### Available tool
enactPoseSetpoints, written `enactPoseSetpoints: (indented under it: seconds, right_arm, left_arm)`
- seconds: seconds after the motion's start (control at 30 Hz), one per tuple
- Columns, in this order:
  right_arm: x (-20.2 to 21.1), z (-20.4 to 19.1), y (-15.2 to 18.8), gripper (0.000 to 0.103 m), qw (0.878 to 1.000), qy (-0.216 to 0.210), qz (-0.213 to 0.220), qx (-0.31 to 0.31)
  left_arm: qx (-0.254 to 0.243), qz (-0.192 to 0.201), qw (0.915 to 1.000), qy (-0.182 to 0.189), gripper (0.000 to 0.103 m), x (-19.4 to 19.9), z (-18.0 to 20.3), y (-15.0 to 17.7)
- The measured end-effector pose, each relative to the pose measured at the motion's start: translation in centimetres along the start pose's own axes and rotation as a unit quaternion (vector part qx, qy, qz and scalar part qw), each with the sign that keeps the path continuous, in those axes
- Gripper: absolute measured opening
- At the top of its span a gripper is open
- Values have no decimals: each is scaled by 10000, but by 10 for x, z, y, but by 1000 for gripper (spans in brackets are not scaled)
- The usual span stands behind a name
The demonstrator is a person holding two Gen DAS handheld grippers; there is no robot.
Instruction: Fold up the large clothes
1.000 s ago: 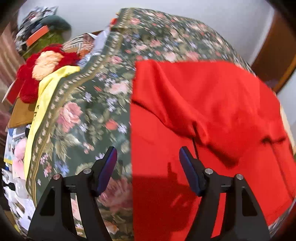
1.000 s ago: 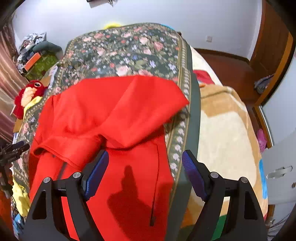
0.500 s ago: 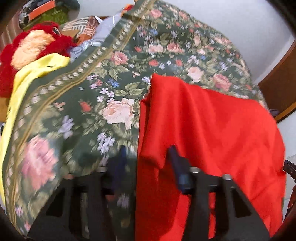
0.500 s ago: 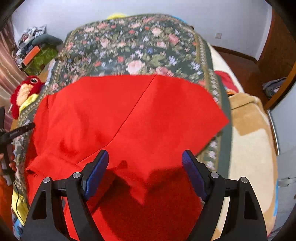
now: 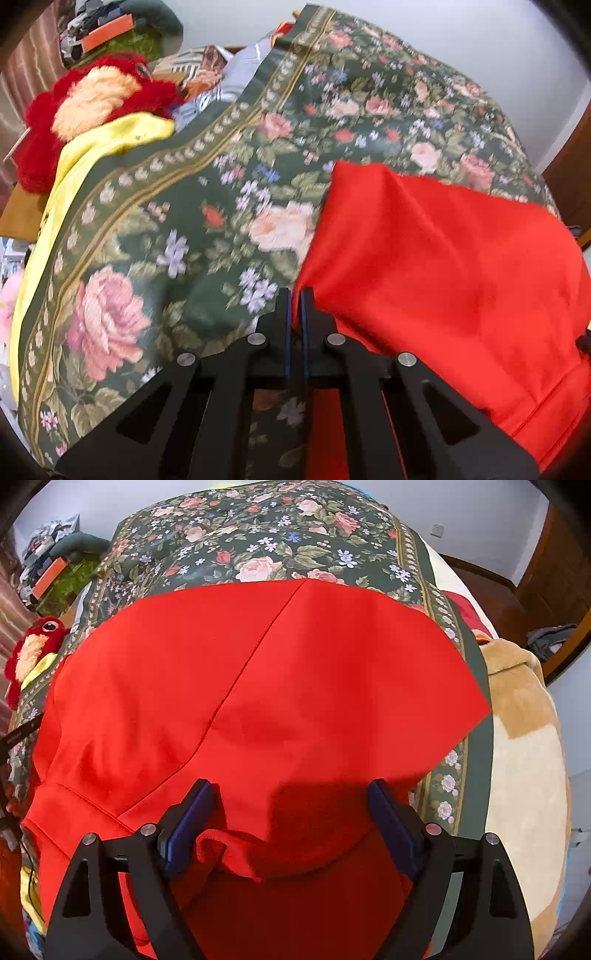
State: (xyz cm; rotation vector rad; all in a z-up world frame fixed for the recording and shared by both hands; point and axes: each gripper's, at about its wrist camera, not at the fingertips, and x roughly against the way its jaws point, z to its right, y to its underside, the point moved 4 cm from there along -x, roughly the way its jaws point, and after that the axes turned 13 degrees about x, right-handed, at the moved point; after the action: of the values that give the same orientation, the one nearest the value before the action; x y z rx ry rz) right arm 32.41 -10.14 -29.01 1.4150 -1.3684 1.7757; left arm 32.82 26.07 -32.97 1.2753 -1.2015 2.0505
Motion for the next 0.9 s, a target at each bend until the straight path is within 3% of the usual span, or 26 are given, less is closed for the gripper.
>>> enactPoseSetpoints:
  seconds: [0.17, 0.27, 0.33, 0.43, 0.63, 0.9]
  right_arm:
    - [17, 2, 5, 83, 10000, 18, 62, 6]
    - [36, 5, 12, 83, 9998, 48, 204, -9]
    - [55, 8, 20, 83, 9994, 112, 329, -10]
    - [78, 10, 30, 83, 9985, 237, 499, 57]
    - [116, 19, 54, 83, 9961, 389, 788, 12]
    - [128, 22, 93, 83, 9959, 320, 804, -266]
  left_arm:
    - [-111, 14, 9999, -38, 6, 27, -1, 8]
    - [-209, 25, 9998, 4, 14, 50, -2, 18]
    - [-290, 82, 9995, 12, 34, 67, -3, 26]
    - [-361, 255, 9990, 34, 54, 95, -5, 39]
    - [-318, 253, 9988, 260, 65, 134, -13, 65]
    - [-205, -244, 9983, 484, 66, 138, -29, 115]
